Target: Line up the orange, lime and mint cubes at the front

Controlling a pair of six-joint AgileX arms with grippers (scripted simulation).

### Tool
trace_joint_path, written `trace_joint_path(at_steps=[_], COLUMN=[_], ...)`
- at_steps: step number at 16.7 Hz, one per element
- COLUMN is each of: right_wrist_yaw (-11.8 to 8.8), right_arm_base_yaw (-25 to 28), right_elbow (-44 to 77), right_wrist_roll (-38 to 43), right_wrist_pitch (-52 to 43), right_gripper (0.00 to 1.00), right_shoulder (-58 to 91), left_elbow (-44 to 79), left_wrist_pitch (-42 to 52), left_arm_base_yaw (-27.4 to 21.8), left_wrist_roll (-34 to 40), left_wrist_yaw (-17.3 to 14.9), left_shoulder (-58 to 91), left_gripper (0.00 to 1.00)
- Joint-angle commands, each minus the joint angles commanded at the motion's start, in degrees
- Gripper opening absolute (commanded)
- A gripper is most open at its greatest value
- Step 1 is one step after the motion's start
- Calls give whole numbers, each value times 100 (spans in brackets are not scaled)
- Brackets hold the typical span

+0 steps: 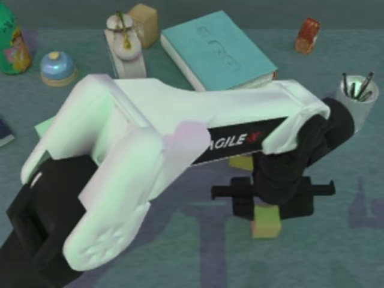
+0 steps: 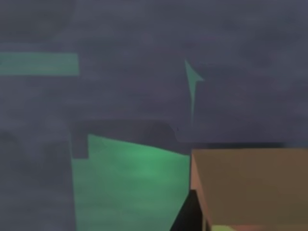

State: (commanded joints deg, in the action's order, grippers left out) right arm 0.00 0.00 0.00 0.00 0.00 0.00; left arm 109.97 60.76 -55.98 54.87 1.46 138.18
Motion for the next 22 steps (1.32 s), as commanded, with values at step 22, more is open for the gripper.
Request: trace_joint_path(at_steps=[22], right_wrist_yaw=[0], right_arm_base_yaw=[0], right_elbow=[0], right_wrist_roll=[0], right_wrist_pitch=[0], right_gripper=[100], right_shoulder=[0], left_elbow=[949], left_wrist_pitch=[1234], left_arm_base_yaw=[77], left_wrist_roll=[39], left_wrist_yaw=[3], left_shoulder=[-243], left_gripper=[100])
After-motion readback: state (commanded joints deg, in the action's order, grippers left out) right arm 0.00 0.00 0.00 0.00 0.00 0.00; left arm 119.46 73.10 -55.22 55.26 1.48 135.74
